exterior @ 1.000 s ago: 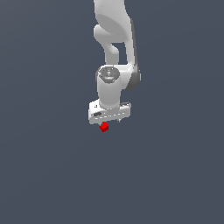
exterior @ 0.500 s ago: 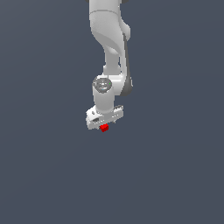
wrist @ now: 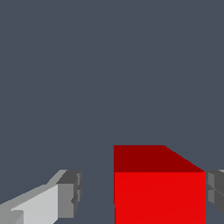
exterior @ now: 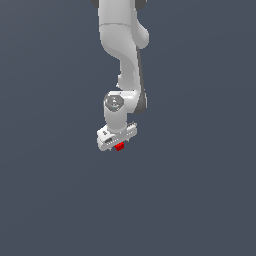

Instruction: Pick up the red cube and move it to a goal position.

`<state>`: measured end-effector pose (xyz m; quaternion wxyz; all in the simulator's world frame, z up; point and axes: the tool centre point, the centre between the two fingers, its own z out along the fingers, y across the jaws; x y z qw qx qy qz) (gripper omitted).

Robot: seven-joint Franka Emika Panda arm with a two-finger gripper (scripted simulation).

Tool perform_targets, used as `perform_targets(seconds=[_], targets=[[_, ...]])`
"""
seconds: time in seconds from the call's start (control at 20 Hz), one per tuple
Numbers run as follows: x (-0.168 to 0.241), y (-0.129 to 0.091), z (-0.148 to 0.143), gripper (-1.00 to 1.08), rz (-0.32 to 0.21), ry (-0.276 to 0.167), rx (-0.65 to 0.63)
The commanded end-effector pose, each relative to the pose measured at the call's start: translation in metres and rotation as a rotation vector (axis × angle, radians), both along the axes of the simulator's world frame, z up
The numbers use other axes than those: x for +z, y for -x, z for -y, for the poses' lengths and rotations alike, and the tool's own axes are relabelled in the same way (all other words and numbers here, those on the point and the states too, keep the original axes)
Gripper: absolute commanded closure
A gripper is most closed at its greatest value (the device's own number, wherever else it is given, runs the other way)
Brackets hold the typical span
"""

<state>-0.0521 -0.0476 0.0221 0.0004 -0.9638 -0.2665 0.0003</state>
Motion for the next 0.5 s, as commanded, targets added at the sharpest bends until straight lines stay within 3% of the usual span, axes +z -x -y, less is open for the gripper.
perform_targets(seconds=[0.0,0.1,0.15,0.45], targets=[[-0.0021,-0.0001,0.0011,-0.92,0.001,0.0,0.009],[-0.0021,-0.0005,0.0011,-0.92,0.001,0.0,0.009],[-0.0021,-0.0005,0.0011,1.08,0.001,0.0,0.009],[-0.0021,-0.0005,0.0011,1.08,0.001,0.0,0.009]])
